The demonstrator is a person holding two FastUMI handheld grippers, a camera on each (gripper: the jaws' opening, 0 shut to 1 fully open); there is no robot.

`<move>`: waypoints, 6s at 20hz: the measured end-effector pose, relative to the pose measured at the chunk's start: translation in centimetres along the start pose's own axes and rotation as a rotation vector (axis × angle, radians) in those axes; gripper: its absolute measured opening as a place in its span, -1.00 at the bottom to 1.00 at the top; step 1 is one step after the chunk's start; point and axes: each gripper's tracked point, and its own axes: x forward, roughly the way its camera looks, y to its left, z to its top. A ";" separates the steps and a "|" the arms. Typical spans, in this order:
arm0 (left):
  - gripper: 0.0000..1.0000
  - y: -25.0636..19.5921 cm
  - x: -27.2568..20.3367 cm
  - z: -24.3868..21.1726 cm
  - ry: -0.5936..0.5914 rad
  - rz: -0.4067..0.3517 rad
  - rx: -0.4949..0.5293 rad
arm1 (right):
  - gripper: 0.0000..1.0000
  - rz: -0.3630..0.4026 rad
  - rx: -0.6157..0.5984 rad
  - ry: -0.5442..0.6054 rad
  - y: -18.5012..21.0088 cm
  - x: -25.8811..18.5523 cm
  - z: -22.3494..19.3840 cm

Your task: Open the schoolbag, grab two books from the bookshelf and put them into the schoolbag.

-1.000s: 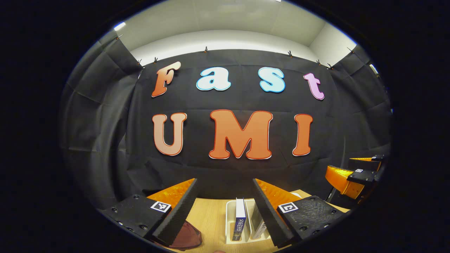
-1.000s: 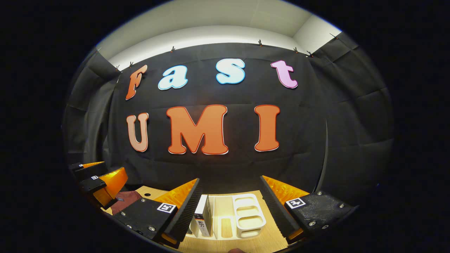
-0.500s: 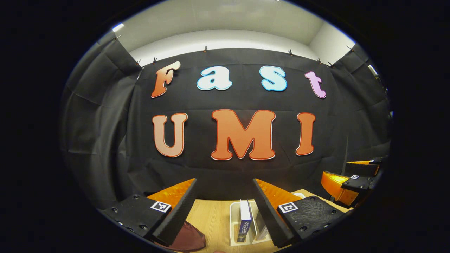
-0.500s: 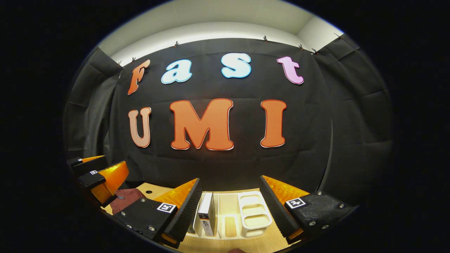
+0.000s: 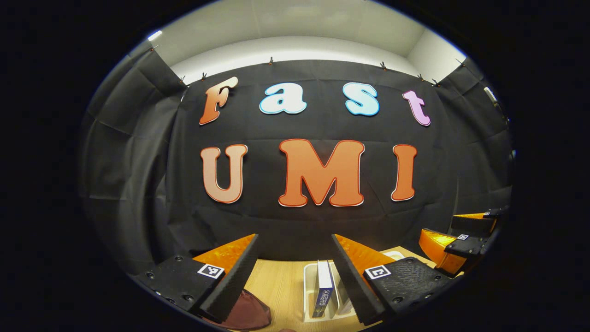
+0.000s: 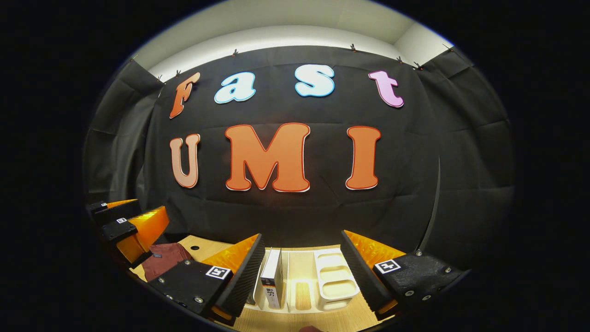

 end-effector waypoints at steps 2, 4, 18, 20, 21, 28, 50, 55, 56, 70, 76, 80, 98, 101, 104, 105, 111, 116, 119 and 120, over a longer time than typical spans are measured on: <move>0.89 0.4 0.2 0.0 -0.005 0.004 0.005 | 0.95 0.001 0.000 0.002 0.2 0.1 0.0; 0.89 0.9 0.3 0.1 -0.009 0.012 0.011 | 0.95 0.004 -0.001 0.001 0.5 0.3 0.0; 0.89 2.8 1.8 -0.2 -0.006 0.017 0.046 | 0.95 0.003 -0.009 0.004 2.1 1.3 -0.4; 0.89 3.1 2.2 -1.1 0.014 0.020 0.065 | 0.95 0.002 -0.006 0.013 2.2 1.5 -0.9; 0.89 3.2 2.4 -1.7 0.028 0.018 0.079 | 0.95 0.000 -0.005 0.018 2.2 1.5 -1.0; 0.93 5.8 1.6 -13.8 0.264 0.000 0.304 | 0.95 -0.023 -0.009 0.060 1.4 2.1 -3.0; 0.95 13.6 -7.4 -39.3 0.741 -0.133 0.869 | 0.95 -0.103 -0.071 0.117 -0.3 3.8 -6.1; 0.92 14.6 -6.7 -37.8 0.703 -0.103 0.935 | 0.95 -0.120 -0.063 0.117 -1.1 3.5 -6.2; 0.91 14.5 -6.7 -37.4 0.697 -0.109 0.949 | 0.95 -0.120 -0.059 0.117 -1.1 3.5 -6.1; -0.39 17.6 -3.2 -36.1 0.775 -0.087 0.948 | 0.95 -0.094 -0.073 0.104 1.1 3.8 -4.6; -0.73 19.4 -2.0 -33.3 0.829 -0.164 0.841 | 0.95 -0.038 -0.109 0.153 4.7 5.3 -4.7; -0.77 20.6 -0.9 -31.5 0.846 -0.229 0.762 | 0.95 0.023 -0.149 0.230 8.1 6.4 -5.5; -0.79 26.9 4.0 -25.0 0.953 -0.457 0.255 | 0.97 0.025 -0.083 0.908 17.4 12.1 -15.0; -0.82 27.0 4.0 -25.0 0.959 -0.478 0.233 | 0.97 0.014 -0.122 1.011 17.7 13.1 -16.7; -0.82 27.2 4.1 -25.2 0.956 -0.495 0.229 | 0.97 0.013 -0.149 1.125 17.9 13.6 -18.7; -0.82 27.2 4.3 -25.2 0.956 -0.493 0.228 | 0.97 -0.001 -0.150 1.168 17.9 13.4 -19.3; -0.82 27.7 4.0 -25.1 0.959 -0.506 0.212 | 0.78 -0.071 -0.098 1.281 17.5 15.4 -22.4; -0.82 28.2 4.2 -25.5 0.966 -0.498 0.205 | -0.02 -0.110 -0.102 1.372 17.2 14.6 -23.8; -0.82 28.0 4.1 -25.8 0.972 -0.504 0.195 | -0.39 -0.123 -0.083 1.396 17.2 14.2 -23.4; -0.82 28.1 4.2 -25.8 0.972 -0.504 0.194 | -0.22 -0.128 -0.079 1.402 17.2 13.9 -23.1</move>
